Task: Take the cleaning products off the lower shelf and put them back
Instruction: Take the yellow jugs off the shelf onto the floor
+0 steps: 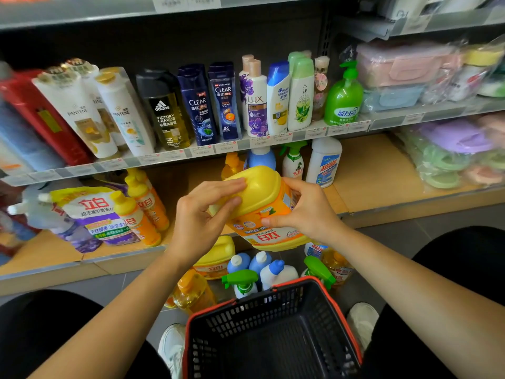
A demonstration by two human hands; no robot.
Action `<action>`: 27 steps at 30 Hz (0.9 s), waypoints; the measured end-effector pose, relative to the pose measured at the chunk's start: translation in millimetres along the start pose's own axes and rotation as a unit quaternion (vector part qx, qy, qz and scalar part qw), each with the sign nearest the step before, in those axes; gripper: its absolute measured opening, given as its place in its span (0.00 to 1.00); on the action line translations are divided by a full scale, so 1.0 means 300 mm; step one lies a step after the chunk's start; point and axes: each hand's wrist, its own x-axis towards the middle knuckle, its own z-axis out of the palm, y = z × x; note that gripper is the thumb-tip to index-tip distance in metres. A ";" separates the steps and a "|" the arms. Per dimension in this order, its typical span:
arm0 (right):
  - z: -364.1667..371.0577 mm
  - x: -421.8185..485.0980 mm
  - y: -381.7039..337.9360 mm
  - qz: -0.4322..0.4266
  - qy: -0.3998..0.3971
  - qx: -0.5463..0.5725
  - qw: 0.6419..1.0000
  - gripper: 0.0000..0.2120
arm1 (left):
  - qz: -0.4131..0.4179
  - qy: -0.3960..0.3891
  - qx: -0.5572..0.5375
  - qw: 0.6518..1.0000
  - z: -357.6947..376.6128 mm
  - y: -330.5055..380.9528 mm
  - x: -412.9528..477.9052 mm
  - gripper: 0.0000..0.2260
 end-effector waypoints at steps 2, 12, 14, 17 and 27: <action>0.003 0.002 0.003 0.006 0.000 0.010 1.000 0.33 | -0.010 0.025 0.035 0.999 -0.008 -0.013 0.001 0.10; -0.008 0.035 -0.008 0.056 0.037 0.194 0.979 0.25 | -0.273 0.021 -0.035 0.961 0.012 -0.122 -0.062 0.24; -0.012 0.043 -0.014 0.059 0.035 0.235 0.970 0.27 | -0.342 -0.052 -0.087 0.934 0.043 -0.139 -0.094 0.21; -0.010 0.056 -0.015 0.059 0.042 0.278 0.958 0.29 | -0.422 -0.153 -0.159 0.880 0.072 -0.143 -0.138 0.19; -0.011 0.133 0.039 0.063 0.018 0.319 0.945 0.35 | -0.444 -0.012 -0.318 0.838 0.066 -0.140 -0.142 0.33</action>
